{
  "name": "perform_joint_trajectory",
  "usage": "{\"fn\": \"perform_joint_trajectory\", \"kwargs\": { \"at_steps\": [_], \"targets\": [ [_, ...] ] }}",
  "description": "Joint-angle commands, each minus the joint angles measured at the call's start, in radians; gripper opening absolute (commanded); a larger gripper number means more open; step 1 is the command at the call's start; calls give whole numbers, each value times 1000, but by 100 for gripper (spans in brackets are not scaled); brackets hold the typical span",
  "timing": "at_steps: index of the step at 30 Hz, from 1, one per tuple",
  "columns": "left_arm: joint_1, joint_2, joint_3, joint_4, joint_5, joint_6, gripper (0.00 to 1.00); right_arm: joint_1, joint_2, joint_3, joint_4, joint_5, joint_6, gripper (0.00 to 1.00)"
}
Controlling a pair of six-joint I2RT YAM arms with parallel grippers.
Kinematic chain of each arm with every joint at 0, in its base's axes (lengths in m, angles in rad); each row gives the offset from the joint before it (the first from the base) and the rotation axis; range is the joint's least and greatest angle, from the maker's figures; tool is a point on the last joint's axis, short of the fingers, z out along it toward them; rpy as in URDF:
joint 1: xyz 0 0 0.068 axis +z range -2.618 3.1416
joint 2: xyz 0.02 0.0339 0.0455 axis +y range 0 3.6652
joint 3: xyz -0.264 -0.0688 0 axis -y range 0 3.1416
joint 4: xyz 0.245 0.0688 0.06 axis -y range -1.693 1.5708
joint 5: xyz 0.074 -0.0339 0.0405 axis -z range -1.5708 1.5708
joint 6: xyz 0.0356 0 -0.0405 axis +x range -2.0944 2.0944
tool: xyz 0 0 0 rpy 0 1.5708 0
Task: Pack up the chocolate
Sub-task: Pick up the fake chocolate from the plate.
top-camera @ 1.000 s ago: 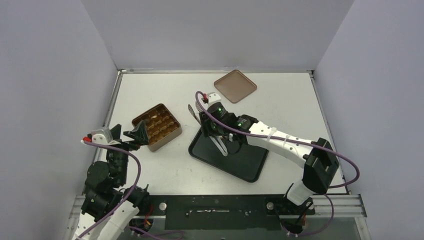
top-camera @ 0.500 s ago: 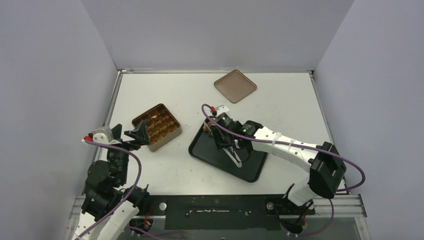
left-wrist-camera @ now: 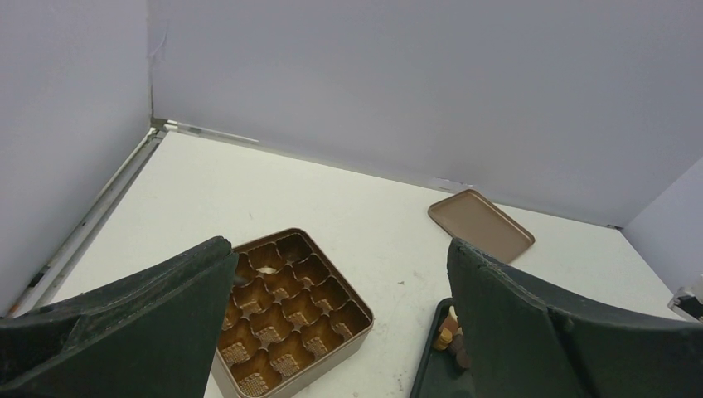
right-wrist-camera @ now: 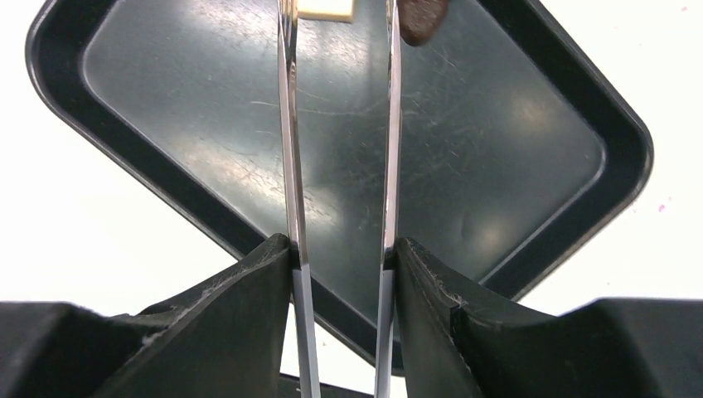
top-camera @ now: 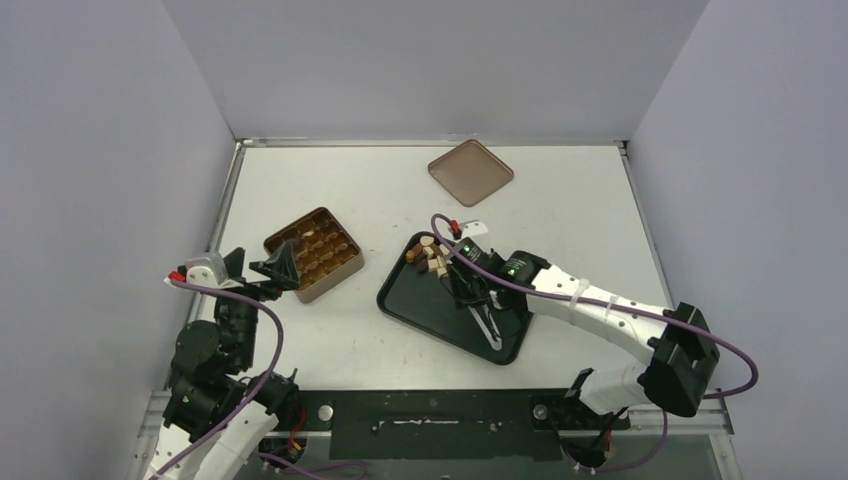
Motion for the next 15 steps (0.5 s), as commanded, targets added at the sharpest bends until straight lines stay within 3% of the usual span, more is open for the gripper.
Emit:
{"fn": "perform_joint_trajectory", "kwargs": {
  "at_steps": [1,15],
  "targets": [
    [-1,15,3,41,16,7,97,-12,-97,-32,-38,64,59,44],
    [0,9,3,38,16,7,97,-37,-110,-113,1,23,83,45]
  ]
}}
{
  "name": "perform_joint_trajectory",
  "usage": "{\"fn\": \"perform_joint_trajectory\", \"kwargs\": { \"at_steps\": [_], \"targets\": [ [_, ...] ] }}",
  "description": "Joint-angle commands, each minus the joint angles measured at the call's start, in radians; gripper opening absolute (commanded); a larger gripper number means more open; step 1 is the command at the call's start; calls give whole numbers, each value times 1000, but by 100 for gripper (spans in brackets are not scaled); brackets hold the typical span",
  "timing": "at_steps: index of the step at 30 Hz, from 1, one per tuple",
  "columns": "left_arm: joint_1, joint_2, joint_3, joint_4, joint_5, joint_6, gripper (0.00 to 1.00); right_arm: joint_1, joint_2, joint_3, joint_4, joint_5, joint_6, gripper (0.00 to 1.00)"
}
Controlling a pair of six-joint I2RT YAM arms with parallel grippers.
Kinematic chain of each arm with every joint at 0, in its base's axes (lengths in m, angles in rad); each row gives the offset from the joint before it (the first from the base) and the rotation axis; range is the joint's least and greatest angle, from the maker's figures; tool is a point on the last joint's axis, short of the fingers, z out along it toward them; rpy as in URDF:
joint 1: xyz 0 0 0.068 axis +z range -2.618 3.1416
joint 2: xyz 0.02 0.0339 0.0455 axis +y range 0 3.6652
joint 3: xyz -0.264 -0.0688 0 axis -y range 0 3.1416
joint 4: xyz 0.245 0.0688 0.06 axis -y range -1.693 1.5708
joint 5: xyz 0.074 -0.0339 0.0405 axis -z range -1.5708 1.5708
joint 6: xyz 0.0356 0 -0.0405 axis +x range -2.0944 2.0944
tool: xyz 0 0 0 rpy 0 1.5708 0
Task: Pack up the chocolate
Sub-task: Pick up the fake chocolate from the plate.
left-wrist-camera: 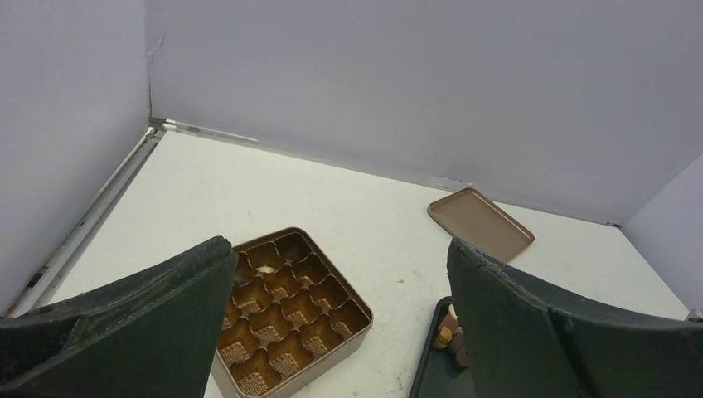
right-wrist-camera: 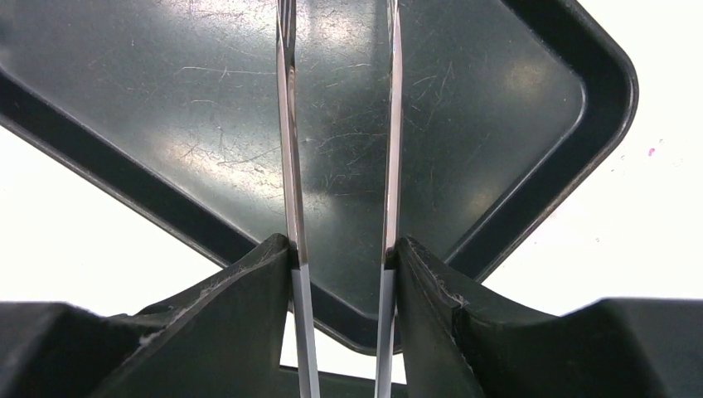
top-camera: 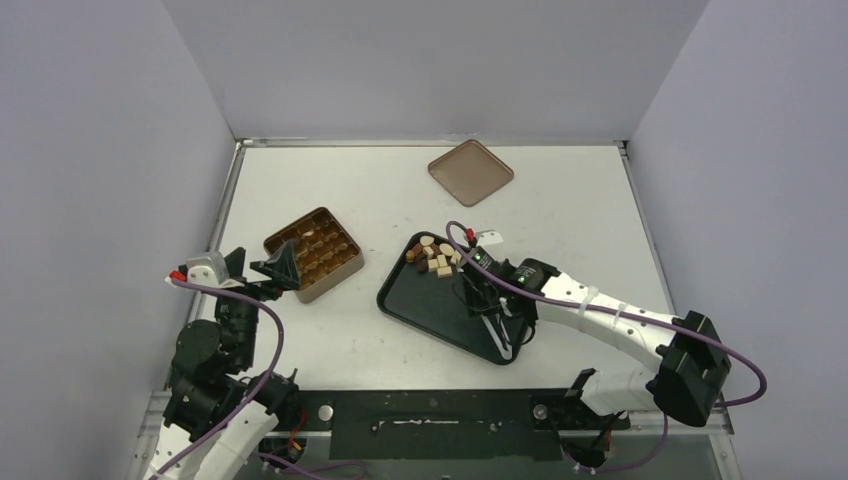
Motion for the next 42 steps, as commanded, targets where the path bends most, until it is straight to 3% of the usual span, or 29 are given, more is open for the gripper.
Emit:
{"fn": "perform_joint_trajectory", "kwargs": {
  "at_steps": [1,42],
  "targets": [
    [0,5,2,39,10,6,97,-11,-12,-3,50,2,20,45],
    [-1,0,5,39,4,5,97,-118,88,-63,192,-108,-52,47]
  ]
}}
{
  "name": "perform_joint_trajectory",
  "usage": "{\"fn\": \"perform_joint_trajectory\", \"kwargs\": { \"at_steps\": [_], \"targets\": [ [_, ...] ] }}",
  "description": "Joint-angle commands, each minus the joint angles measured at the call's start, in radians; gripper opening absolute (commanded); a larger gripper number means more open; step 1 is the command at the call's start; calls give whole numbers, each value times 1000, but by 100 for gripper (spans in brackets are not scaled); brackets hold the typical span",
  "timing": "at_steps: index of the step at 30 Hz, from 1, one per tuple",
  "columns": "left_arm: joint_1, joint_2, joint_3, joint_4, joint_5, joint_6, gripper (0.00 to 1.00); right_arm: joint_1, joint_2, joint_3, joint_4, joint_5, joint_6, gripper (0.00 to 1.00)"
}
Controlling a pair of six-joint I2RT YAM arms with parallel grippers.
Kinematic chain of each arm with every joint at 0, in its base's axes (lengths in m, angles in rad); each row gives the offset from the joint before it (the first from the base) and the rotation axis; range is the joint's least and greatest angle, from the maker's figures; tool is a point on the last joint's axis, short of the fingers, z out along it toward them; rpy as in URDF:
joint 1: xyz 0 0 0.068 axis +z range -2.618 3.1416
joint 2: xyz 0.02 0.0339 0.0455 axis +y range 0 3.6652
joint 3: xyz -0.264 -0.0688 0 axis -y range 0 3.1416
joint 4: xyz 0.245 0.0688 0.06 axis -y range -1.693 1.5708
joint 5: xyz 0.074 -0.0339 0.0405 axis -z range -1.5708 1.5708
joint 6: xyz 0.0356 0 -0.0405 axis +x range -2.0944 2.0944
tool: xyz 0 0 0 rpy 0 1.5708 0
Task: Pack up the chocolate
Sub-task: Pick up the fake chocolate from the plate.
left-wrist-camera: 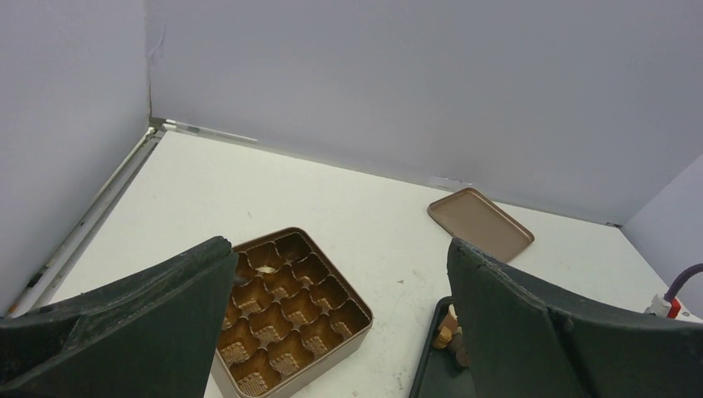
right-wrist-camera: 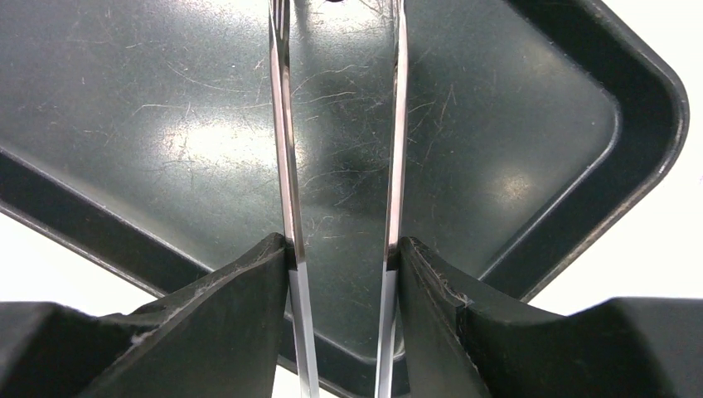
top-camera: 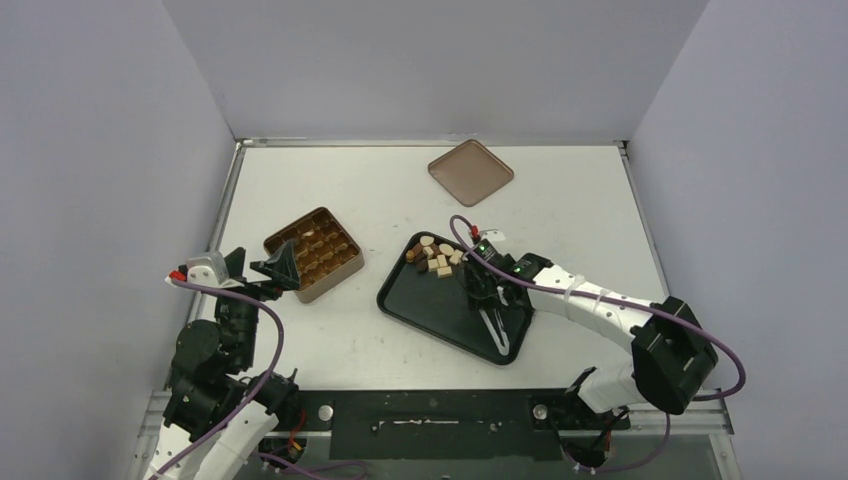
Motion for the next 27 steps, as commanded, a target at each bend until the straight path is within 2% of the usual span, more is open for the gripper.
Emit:
{"fn": "perform_joint_trajectory", "kwargs": {
  "at_steps": [1,4,11,15,27],
  "targets": [
    [-1,0,5,39,4,6,97,-2,11,4,55,-15,-15,47],
    [-1,-1,6,39,3,7,97,-2,18,8,55,-15,-18,45],
    [-1,-6,5,37,3,7,97,-1,2,14,19,8,-10,31],
    [-1,-9,5,37,3,7,97,3,-31,15,-5,21,-4,26],
    [-1,-12,6,35,1,7,97,38,-85,70,-50,40,8,22]
  ]
}}
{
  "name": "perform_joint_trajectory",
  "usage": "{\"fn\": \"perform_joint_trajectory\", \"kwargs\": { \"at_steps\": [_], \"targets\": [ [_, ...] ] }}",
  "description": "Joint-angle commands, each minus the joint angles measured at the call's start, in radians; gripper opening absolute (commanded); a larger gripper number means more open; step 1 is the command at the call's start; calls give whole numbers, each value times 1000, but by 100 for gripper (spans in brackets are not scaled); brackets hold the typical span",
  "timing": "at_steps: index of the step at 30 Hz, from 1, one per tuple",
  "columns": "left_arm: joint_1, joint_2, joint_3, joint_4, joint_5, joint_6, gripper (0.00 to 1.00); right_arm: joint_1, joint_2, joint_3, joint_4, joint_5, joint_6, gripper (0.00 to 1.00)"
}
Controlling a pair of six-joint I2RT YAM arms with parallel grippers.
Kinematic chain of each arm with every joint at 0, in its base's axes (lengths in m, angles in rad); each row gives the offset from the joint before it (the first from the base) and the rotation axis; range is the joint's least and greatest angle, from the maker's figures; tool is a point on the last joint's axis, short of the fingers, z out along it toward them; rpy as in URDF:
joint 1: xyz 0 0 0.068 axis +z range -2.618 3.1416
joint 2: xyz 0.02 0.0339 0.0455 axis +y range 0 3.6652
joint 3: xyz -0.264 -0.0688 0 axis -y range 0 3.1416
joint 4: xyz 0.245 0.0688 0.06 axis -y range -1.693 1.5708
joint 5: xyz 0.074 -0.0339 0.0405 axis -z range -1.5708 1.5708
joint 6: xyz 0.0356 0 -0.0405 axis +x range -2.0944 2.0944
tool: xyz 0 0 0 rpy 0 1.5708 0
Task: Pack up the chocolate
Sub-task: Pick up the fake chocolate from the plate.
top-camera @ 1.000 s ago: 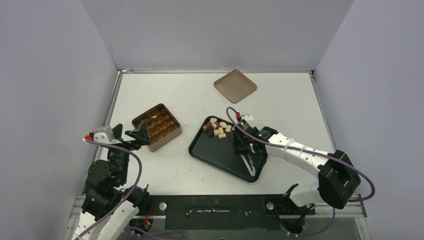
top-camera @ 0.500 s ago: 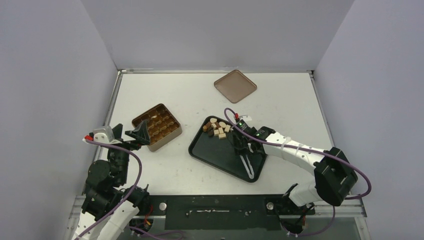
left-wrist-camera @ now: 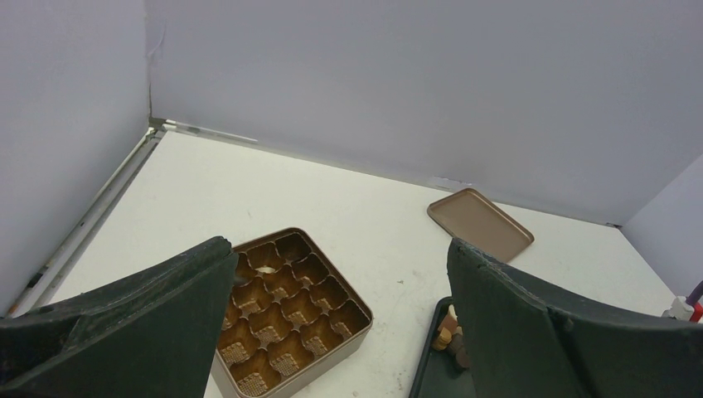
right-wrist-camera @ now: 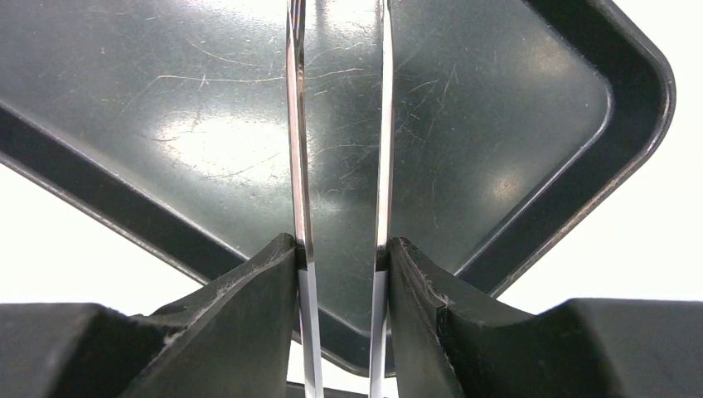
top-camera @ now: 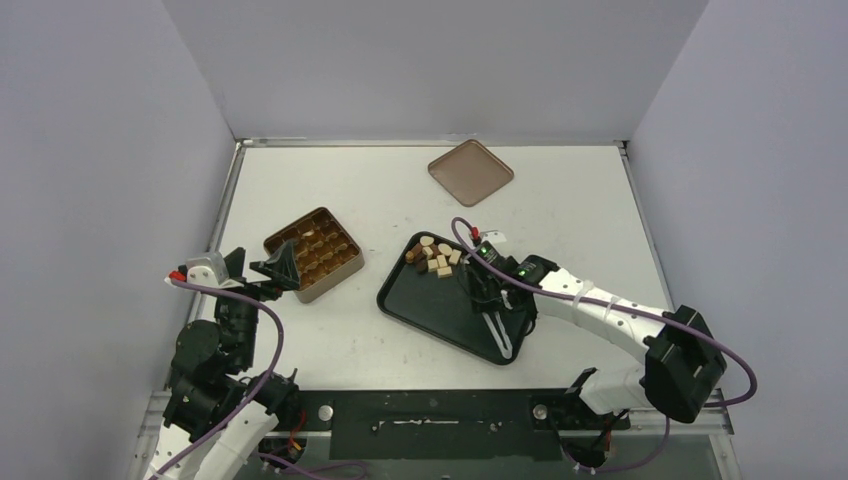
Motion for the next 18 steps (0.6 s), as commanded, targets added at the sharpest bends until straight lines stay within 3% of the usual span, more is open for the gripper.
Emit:
{"fn": "perform_joint_trajectory", "kwargs": {
  "at_steps": [1,9,14,18],
  "targets": [
    [-1,-11,5,36,2,7,97,15,-42,68,9,38,7,22],
    [-1,-12,7,34,0,5,97,34,1,132,24,49,11,22],
    [-1,-12,6,36,0,5,97,37,-15,101,5,68,34,46],
    [-1,-12,5,36,3,6,97,38,-40,54,-7,64,35,49]
  ]
}}
